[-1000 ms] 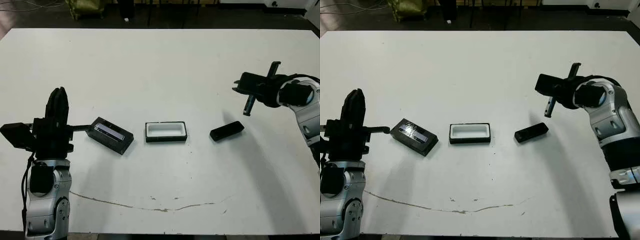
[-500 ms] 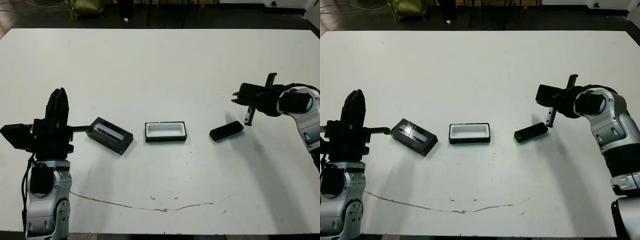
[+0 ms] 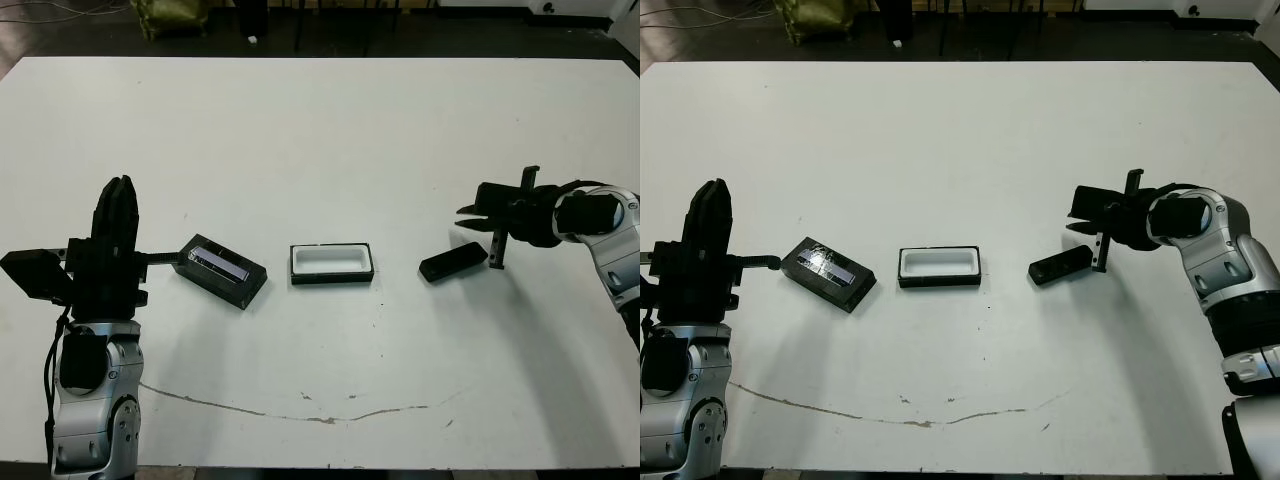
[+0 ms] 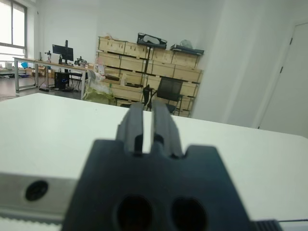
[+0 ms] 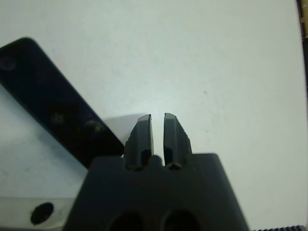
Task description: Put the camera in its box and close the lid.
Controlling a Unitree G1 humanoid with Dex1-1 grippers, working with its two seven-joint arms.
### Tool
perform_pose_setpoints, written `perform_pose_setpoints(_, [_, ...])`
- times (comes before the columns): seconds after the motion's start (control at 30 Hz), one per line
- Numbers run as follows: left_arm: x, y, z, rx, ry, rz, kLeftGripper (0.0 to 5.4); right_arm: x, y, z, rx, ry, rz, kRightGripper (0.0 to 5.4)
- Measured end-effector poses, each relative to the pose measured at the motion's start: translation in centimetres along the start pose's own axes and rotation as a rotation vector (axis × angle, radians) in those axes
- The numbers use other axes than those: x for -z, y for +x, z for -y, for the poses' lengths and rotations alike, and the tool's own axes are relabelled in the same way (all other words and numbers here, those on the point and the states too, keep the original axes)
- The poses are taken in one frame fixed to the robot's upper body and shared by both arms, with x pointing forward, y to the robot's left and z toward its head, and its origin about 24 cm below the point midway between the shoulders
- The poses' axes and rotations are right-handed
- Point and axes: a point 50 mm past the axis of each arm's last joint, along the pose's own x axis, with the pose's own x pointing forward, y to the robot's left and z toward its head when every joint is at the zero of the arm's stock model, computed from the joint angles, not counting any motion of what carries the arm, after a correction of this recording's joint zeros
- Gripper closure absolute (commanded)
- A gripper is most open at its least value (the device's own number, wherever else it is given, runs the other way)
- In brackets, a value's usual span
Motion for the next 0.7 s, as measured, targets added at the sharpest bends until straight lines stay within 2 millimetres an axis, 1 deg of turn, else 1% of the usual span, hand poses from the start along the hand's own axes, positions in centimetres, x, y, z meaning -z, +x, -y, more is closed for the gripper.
perform_pose_setpoints(0.27, [0.01,-0.01,0.01,0.0,-0.001,-0.001,5.37,0.31,0.04,-0.18,-0.06,0.016,-0.004,5.4])
perform_pose_setpoints(0.7, [0.02,-0.03,0.01,0.0,-0.001,-0.001,5.37,0.22,-0.27,0.09,-0.088,0.015,-0.017,5.4])
